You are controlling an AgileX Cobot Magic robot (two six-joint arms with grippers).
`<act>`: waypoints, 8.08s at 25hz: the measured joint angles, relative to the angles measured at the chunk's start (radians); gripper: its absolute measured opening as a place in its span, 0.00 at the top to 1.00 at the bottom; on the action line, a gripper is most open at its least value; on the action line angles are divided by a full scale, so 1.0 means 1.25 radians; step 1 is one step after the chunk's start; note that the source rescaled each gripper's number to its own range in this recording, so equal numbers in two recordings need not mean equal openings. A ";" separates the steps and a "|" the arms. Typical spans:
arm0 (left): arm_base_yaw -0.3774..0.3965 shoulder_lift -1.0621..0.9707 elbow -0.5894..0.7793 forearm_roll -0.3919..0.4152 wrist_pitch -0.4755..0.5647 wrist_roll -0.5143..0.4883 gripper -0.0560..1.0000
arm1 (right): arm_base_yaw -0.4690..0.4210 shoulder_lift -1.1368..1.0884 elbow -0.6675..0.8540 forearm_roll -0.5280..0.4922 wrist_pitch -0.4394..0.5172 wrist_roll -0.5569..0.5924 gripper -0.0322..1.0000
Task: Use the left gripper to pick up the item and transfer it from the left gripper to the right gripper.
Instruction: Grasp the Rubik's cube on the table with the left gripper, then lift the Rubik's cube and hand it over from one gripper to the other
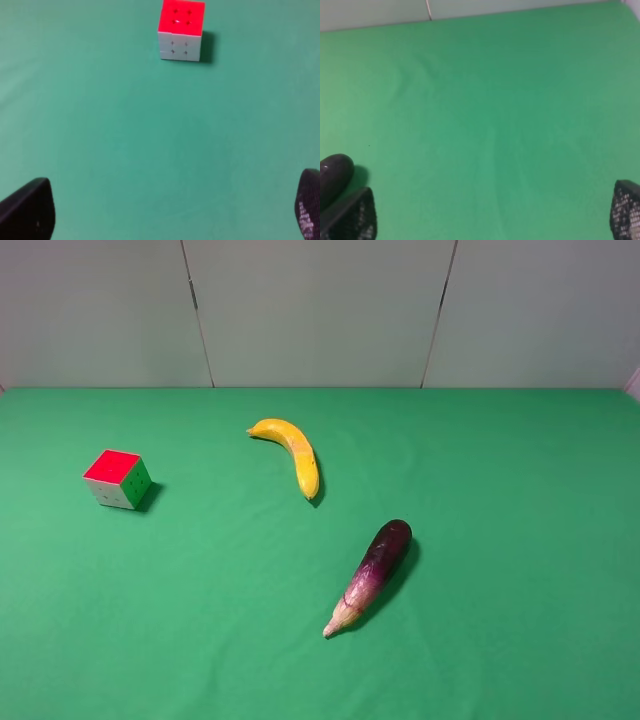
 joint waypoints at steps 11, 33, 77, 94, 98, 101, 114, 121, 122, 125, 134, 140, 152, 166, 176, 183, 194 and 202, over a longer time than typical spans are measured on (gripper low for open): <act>0.000 0.452 -0.207 0.008 -0.046 0.000 0.01 | 0.000 0.000 0.000 0.000 0.000 0.000 0.00; 0.000 1.073 -0.350 -0.004 -0.228 -0.029 0.00 | 0.000 0.000 0.000 0.000 0.000 0.000 0.00; -0.084 1.390 -0.406 0.017 -0.440 -0.056 0.65 | 0.000 0.000 0.000 0.000 0.000 0.000 0.00; -0.084 1.385 -0.431 0.018 -0.440 -0.063 0.95 | 0.000 0.000 0.000 0.000 0.000 0.000 0.00; -0.084 1.351 -0.474 0.020 -0.386 -0.063 0.95 | 0.000 0.000 0.000 0.000 0.000 0.000 0.00; -0.084 1.315 -0.503 0.011 -0.321 -0.063 0.95 | 0.000 0.000 0.000 0.000 0.000 0.000 0.00; -0.084 1.129 -0.557 -0.100 -0.091 -0.063 0.95 | 0.000 0.000 0.000 -0.004 0.000 0.000 0.00; -0.086 1.095 -0.557 -0.306 -0.053 0.005 0.95 | 0.000 0.000 0.000 -0.009 0.000 0.000 0.00; -0.091 1.095 -0.557 -0.336 -0.053 0.024 0.95 | 0.000 0.000 0.000 -0.009 0.000 0.000 0.00; -0.122 1.095 -0.557 -0.391 -0.058 0.067 0.95 | 0.000 0.000 0.000 -0.009 0.000 0.000 0.00; -0.266 1.095 -0.557 -0.440 -0.133 0.089 0.95 | 0.000 0.000 0.000 -0.012 -0.001 0.038 0.00; -0.320 1.096 -0.557 -0.532 -0.142 0.115 0.95 | 0.000 0.000 0.000 -0.001 -0.003 0.124 0.00; -0.323 1.096 -0.557 -0.758 -0.066 0.212 0.95 | 0.000 0.042 -0.001 0.177 -0.076 0.124 0.00; -0.323 1.143 -0.557 -0.886 0.013 0.283 0.95 | 0.069 0.387 -0.001 0.850 -0.252 -0.697 0.00; -0.323 1.214 -0.557 -1.101 0.042 0.401 0.95 | 0.196 0.501 -0.001 1.023 -0.340 -0.985 0.00; -0.343 1.274 -0.557 -1.196 0.053 0.460 0.95 | 0.201 0.610 -0.001 1.190 -0.348 -1.170 0.00; -0.433 1.307 -0.557 -1.229 0.047 0.496 0.95 | 0.201 0.740 -0.003 1.344 -0.311 -1.446 0.00; -0.459 1.307 -0.557 -1.232 0.045 0.498 0.95 | 0.201 0.744 -0.005 1.350 -0.283 -1.554 0.00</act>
